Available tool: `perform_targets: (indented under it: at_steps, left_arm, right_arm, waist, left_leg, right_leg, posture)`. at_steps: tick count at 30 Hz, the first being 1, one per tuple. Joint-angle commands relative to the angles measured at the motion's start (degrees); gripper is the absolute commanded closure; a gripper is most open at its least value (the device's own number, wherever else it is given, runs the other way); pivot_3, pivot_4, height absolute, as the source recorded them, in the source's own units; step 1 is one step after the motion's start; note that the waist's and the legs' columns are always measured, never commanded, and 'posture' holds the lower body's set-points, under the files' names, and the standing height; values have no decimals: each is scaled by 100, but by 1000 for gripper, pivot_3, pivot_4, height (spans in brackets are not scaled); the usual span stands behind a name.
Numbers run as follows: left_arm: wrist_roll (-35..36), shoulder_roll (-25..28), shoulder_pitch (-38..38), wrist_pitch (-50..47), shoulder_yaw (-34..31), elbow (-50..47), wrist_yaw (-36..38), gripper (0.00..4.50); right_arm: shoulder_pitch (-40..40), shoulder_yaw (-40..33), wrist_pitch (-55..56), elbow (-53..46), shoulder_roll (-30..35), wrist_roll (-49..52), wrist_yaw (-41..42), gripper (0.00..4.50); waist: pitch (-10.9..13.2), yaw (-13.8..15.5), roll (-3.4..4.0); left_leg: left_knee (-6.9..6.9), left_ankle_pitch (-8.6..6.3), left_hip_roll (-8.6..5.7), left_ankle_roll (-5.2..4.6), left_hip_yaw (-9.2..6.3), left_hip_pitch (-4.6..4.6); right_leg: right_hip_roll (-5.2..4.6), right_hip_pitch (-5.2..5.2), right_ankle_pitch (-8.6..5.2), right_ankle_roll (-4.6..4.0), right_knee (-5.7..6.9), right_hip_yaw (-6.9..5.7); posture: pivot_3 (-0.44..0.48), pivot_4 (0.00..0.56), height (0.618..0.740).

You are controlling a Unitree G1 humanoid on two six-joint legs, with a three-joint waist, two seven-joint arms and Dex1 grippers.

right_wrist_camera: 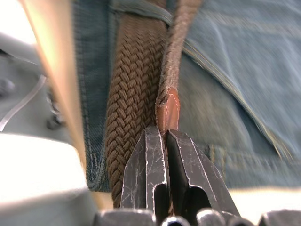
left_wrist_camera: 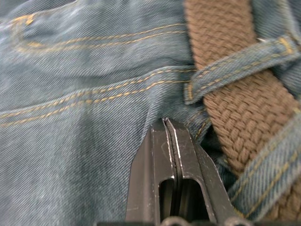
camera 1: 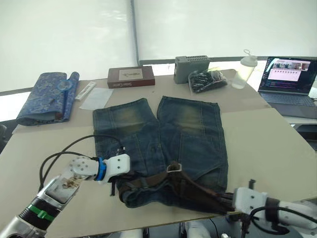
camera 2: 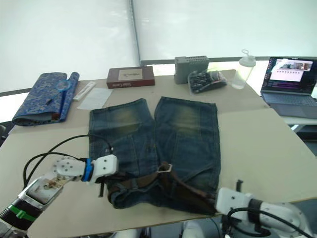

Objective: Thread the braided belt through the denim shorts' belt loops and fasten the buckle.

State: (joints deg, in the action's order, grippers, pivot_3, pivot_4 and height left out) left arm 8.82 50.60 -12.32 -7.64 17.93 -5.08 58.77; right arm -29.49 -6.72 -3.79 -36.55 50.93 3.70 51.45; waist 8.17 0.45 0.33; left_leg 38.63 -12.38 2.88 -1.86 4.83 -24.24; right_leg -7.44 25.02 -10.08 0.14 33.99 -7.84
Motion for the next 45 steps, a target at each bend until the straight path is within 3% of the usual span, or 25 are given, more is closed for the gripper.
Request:
perform_targets:
  at_steps: [1, 4, 7, 11, 16, 18, 24, 26, 28, 34, 41, 45]
  left_arm:
    - [-603, 312, 232, 47, -145, 1110, -155, 4473]
    - [18, 138, 266, -110, -596, 1028, -85, 4473]
    - [1716, -243, 268, -1274, -1405, 245, 150, 4473]
    - [3397, -422, 39, -2918, -2079, -602, 92, 4473]
    - [3764, -422, -168, -3653, -1998, -1246, -14, 4473]
    - [3685, -260, -76, -3729, -1842, -1594, 132, 3589]
    - [2427, 191, 536, -2710, -1403, -2370, 194, 681]
    - [1882, 285, 738, -2258, -1259, -2422, 134, 0]
    - [1479, 380, 997, -1870, -1185, -2449, 145, 0]
    - [614, 446, 1593, -1086, -1111, -2215, -9, 0]
    - [506, 52, 1635, -1053, -1298, -2056, -416, 0]
    - [332, -20, 1604, -979, -1366, -1938, -561, 1724]
  right_arm:
    - [32, 523, 169, 21, -44, -336, 5, 4500]
    - [176, 555, 236, 51, -89, -357, -73, 4500]
    - [257, 537, 298, 59, -146, -272, -115, 4500]
    - [484, 648, 374, 117, -279, -287, -203, 4500]
    - [1050, 937, -48, 231, -627, -139, -309, 4500]
    - [1243, 874, -535, 144, -733, 150, -328, 4500]
    - [916, 38, -1950, -699, -335, 1652, 176, 2334]
    - [775, -208, -2326, -984, -213, 2105, 250, 1650]
    - [619, -215, -2329, -1117, -71, 2044, 295, 949]
    - [317, 84, -2140, -1053, 108, 1532, 194, 949]
    - [623, 398, -1751, -190, 31, 427, -430, 949]
    - [822, 315, -1540, 188, 40, 172, -551, 2059]
  waist:
    - [-2, -21, 0]
    - [-3, -42, -1]
    - [10, -52, 7]
    - [98, 15, -115]
    - [108, 43, -126]
    - [116, 28, -143]
    - [138, 79, -154]
    - [138, 129, -154]
    - [139, 169, -155]
    - [139, 191, -155]
    - [140, 202, -153]
    - [138, 200, -156]
  left_leg:
    - [0, -2, 0, 4, -8, 0]
    - [0, -12, 4, 21, -21, 4]
    - [0, -17, 3, 29, -38, 3]
    - [1, -16, 6, 31, -46, -18]
    - [13, -19, -30, 30, -26, -46]
    - [18, -28, -44, 12, -6, -46]
    - [26, -39, -60, -10, 19, -44]
    - [26, -40, -52, -7, 20, -45]
    - [30, -60, -43, 27, 20, -44]
    - [34, -64, -36, 33, 32, -41]
    - [37, -64, -36, 33, 43, -23]
    - [40, -63, -35, 32, 46, -13]
  right_leg:
    - [0, 2, 0, 0, -1, -14]
    - [-2, 10, -1, -1, -2, -72]
    - [-2, 17, 0, -1, 4, -79]
    - [3, 59, 0, -1, 17, -77]
    - [0, 74, 3, 2, 22, -37]
    - [4, 62, 7, 6, 37, 0]
    - [15, 108, 15, 19, 108, 71]
    - [23, 110, 5, 2, 105, 71]
    - [33, 108, -7, -19, 103, 73]
    - [30, 112, -12, -25, 96, 76]
    - [12, 114, -12, -25, 87, 74]
    - [12, 107, -12, -25, 87, 73]
  posture:
    - [0, 150, 709]
    - [0, 150, 709]
    - [0, 150, 709]
    - [0, 150, 709]
    - [0, 150, 709]
    - [0, 150, 709]
    - [0, 150, 709]
    - [0, 150, 709]
    - [0, 150, 709]
    - [0, 150, 709]
    - [0, 150, 709]
    - [0, 150, 709]
